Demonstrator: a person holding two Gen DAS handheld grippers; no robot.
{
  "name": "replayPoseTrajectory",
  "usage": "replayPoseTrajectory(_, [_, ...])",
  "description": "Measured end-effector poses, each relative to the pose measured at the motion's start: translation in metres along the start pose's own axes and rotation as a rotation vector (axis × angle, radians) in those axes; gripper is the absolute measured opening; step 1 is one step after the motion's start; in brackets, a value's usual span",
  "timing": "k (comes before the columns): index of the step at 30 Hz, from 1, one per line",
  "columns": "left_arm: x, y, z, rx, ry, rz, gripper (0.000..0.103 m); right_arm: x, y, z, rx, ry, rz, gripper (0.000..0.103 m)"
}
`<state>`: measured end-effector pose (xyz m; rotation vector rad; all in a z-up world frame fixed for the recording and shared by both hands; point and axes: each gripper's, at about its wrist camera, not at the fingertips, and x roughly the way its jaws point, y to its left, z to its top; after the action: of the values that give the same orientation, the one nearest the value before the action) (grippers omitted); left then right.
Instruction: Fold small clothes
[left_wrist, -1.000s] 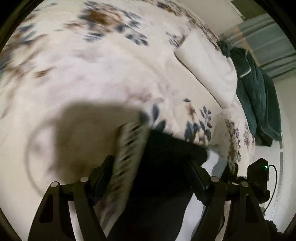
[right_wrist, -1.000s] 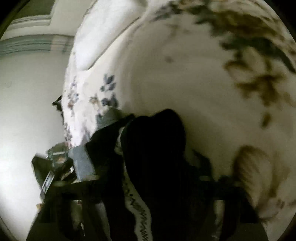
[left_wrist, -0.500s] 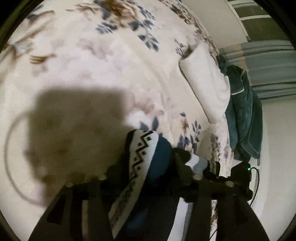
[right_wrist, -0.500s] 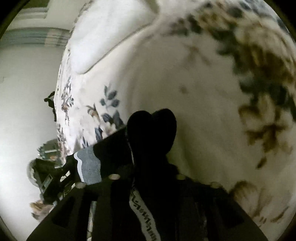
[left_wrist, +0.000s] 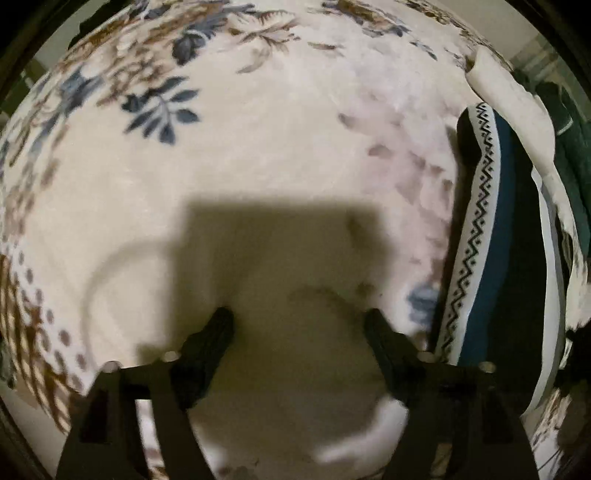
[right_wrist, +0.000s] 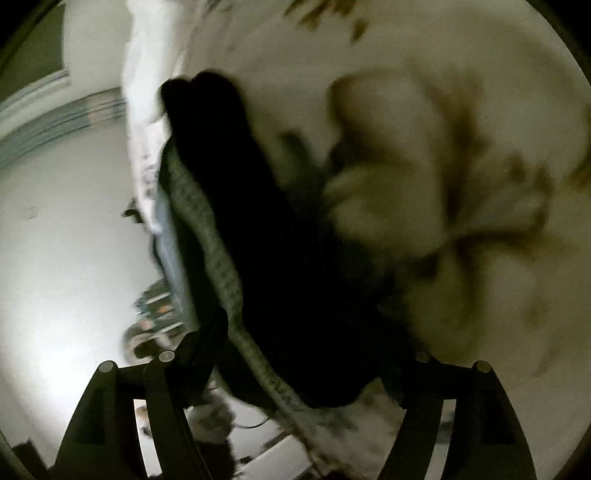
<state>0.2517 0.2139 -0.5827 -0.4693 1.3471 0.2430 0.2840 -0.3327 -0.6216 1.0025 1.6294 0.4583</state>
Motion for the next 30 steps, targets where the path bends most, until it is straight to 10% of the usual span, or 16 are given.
replayPoseTrajectory(1, [0.005, -0.003, 0.003, -0.006, 0.013, -0.01, 0.103, 0.0, 0.004, -0.005, -0.021, -0.015, -0.019, 0.031])
replayPoseTrajectory(2, [0.012, -0.007, 0.007, -0.004, 0.03, -0.019, 0.103, -0.001, 0.006, -0.008, -0.026, -0.018, -0.032, 0.019])
replayPoseTrajectory(7, [0.032, -0.03, 0.017, 0.054, 0.098, 0.14, 0.103, -0.035, 0.022, -0.025, -0.055, -0.123, -0.129, 0.018])
replayPoseTrajectory(10, [0.031, -0.026, 0.022, 0.035, 0.128, 0.11, 0.103, -0.022, 0.019, -0.022, -0.074, -0.077, -0.238, 0.021])
replayPoseTrajectory(15, [-0.003, -0.015, 0.033, -0.057, 0.086, -0.019, 0.103, -0.017, 0.027, -0.002, -0.117, -0.023, -0.283, 0.056])
replayPoseTrajectory(17, [-0.018, -0.022, 0.043, -0.071, 0.032, -0.099, 0.103, -0.034, 0.034, 0.014, -0.119, -0.109, -0.246, 0.071])
replayPoseTrajectory(22, [-0.005, -0.071, 0.091, -0.055, 0.004, -0.37, 0.103, -0.036, 0.042, 0.068, -0.11, -0.163, -0.087, 0.072])
replayPoseTrajectory(27, [0.044, -0.113, 0.131, -0.006, 0.034, -0.399, 0.103, 0.011, 0.035, 0.111, -0.027, -0.023, 0.08, 0.072])
replayPoseTrajectory(28, [0.041, -0.119, 0.134, 0.01, 0.016, -0.402, 0.098, 0.012, 0.034, 0.108, -0.03, -0.02, 0.09, 0.072])
replayPoseTrajectory(30, [0.029, -0.124, 0.133, 0.059, -0.01, -0.407, 0.044, 0.011, 0.038, 0.107, -0.07, -0.043, 0.107, 0.039])
